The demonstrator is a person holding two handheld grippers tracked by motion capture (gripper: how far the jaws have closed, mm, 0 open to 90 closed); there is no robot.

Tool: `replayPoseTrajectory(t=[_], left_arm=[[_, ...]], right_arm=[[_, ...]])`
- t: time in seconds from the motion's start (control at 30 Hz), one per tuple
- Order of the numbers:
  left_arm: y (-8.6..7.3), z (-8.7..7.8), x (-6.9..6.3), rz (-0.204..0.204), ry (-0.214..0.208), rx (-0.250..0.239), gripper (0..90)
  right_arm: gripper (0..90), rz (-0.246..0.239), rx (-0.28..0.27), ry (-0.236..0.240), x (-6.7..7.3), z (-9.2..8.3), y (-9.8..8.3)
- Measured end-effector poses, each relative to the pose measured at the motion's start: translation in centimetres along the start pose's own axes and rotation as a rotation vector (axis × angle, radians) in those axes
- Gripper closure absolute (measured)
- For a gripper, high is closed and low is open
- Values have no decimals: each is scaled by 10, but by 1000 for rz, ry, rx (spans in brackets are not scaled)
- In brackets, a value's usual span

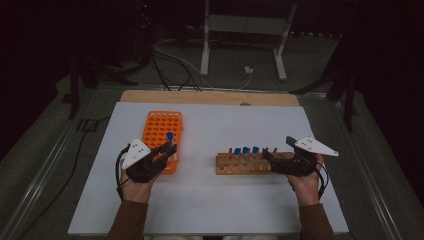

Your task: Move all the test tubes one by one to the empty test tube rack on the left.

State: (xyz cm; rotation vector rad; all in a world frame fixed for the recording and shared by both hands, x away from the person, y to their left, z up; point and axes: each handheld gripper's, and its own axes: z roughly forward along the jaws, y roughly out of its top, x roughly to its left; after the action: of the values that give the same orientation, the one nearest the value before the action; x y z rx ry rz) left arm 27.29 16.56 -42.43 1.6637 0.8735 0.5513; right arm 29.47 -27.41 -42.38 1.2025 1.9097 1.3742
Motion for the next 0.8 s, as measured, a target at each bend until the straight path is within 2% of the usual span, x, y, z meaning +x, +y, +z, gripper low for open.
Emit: replayPoseTrajectory(t=[0.1, 0.4, 0.8], left_arm=[[-2, -6, 6, -14, -2, -8, 779], [-13, -13, 18, -22, 36, -1, 778], [-32, -2, 32, -27, 80, 48, 777]], right_arm=[[0, 8, 1, 0, -1, -1, -1], [0, 11, -2, -2, -2, -1, -1], [0, 17, -14, -1, -3, -4, 0]])
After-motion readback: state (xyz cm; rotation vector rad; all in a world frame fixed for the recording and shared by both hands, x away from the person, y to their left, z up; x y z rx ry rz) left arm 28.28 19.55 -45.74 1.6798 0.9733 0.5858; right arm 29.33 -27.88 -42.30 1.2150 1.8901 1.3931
